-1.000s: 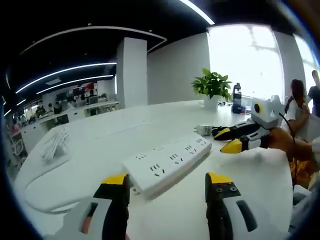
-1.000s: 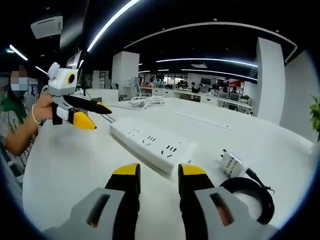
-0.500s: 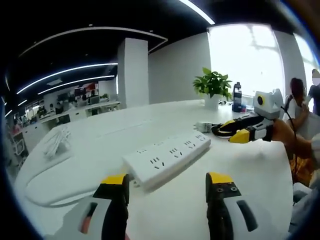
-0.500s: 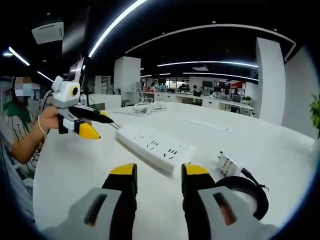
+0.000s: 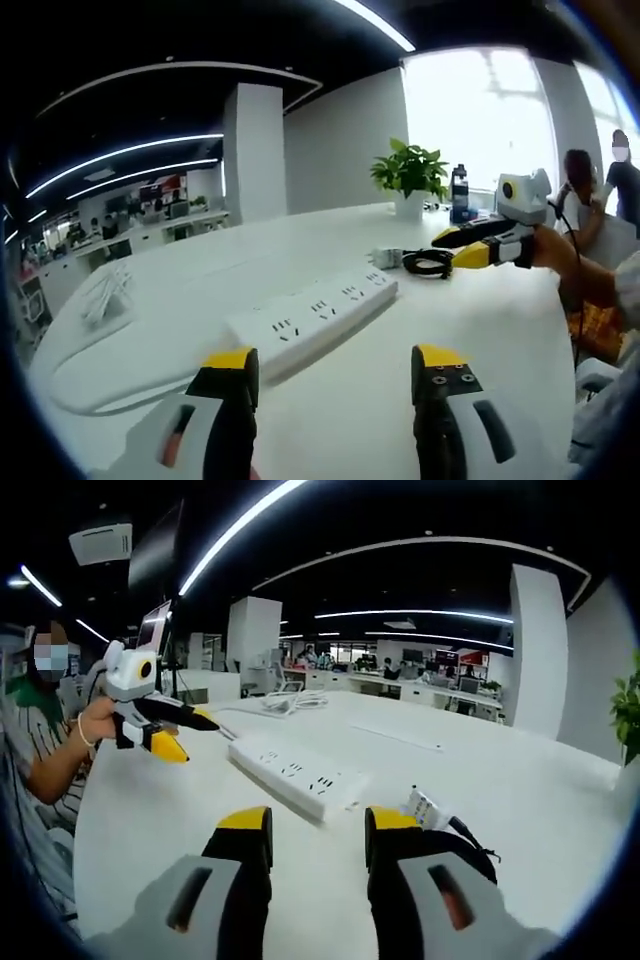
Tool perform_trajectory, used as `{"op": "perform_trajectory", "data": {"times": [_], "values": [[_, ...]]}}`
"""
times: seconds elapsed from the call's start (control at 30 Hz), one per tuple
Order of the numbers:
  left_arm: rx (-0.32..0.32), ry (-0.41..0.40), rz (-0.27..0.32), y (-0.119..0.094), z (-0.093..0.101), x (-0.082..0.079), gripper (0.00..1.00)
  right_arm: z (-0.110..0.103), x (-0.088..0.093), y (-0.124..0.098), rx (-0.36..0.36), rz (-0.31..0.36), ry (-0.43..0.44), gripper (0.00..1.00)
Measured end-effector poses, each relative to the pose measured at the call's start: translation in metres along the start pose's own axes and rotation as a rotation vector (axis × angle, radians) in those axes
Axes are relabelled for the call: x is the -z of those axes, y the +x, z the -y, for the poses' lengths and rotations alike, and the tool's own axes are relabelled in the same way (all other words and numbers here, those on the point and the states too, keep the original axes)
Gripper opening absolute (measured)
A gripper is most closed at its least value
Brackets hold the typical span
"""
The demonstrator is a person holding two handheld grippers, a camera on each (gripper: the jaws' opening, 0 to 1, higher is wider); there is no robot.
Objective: Straighten the power strip on the desk, plug the charger into it
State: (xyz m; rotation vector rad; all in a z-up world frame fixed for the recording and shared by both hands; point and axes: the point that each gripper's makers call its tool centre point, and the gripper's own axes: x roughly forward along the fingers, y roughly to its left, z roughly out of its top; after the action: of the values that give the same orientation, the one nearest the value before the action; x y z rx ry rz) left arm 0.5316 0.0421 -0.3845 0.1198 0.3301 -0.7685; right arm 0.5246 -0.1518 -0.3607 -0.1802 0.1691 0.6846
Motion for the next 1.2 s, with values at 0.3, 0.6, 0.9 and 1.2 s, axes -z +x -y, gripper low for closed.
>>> {"op": "perform_trajectory", "data": {"times": [0.3,0.6,0.9,1.2], "values": [[0.017,0.022,-0.008,0.001,0.007,0.0,0.63,0.012,-0.004,-0.011,0.01,-0.007,-0.022,0.37],[0.034,0.008,0.005,0.002,0.012,0.001,0.63,0.02,-0.001,-0.018,0.024,-0.016,-0.03,0.39],[0.036,0.003,0.01,0.002,0.011,0.003,0.63,0.03,0.003,-0.022,0.039,-0.016,-0.028,0.4],[0.038,-0.001,0.01,0.0,0.012,0.005,0.63,0.044,0.015,-0.026,0.057,-0.035,0.002,0.41]]}}
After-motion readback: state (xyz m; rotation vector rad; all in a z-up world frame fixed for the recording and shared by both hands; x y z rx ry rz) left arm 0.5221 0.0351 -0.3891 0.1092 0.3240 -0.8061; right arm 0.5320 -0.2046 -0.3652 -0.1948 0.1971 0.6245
